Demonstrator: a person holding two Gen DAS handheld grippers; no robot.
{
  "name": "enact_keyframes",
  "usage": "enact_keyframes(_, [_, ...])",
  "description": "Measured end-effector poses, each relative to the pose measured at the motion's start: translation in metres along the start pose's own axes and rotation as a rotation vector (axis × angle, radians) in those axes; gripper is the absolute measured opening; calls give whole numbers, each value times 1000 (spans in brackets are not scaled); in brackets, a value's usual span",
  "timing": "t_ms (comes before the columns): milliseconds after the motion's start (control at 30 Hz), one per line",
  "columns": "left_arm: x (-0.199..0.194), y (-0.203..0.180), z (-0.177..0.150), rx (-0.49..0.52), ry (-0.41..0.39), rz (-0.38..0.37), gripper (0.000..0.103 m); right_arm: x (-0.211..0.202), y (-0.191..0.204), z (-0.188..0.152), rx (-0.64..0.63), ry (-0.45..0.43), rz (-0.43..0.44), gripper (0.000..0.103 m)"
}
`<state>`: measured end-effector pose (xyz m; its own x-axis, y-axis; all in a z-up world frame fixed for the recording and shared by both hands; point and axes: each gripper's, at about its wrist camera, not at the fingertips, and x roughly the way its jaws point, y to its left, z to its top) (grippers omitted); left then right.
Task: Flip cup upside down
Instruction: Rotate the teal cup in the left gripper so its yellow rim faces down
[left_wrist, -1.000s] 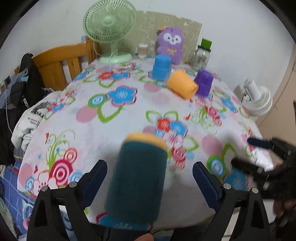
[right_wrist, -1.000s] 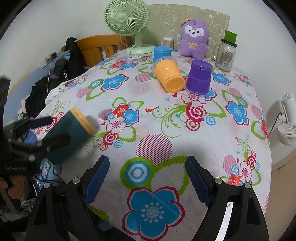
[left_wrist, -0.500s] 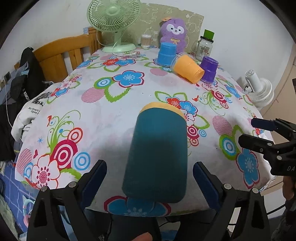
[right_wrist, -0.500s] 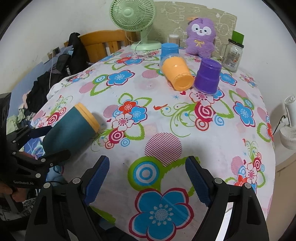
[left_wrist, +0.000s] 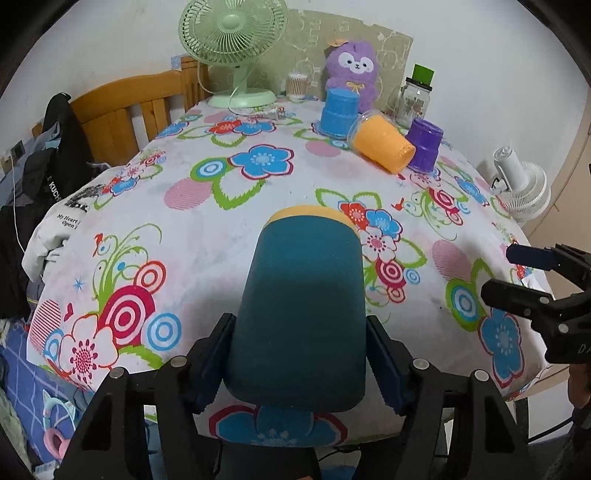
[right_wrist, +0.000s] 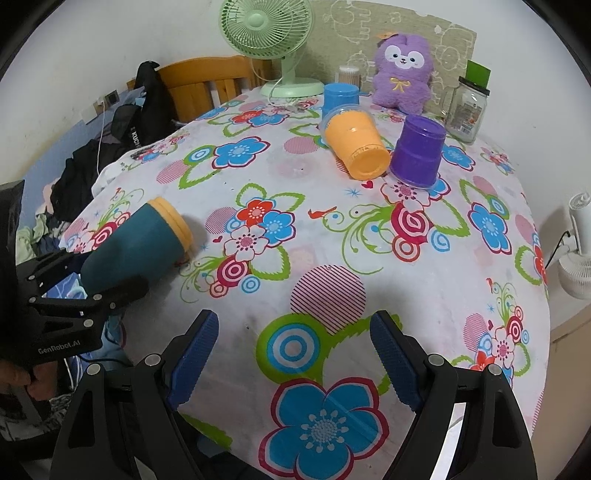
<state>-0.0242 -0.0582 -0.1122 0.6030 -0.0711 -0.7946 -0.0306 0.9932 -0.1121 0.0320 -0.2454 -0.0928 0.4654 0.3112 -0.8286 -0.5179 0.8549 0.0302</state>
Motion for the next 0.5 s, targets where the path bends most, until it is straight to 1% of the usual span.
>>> enact_keyframes(333, [-16, -1, 15, 6, -72, -4, 69, 0, 1, 0, -1, 0, -1, 86])
enact_keyframes(500, [-20, -2, 21, 8, -92, -2, 68, 0, 3, 0, -5, 1, -1, 86])
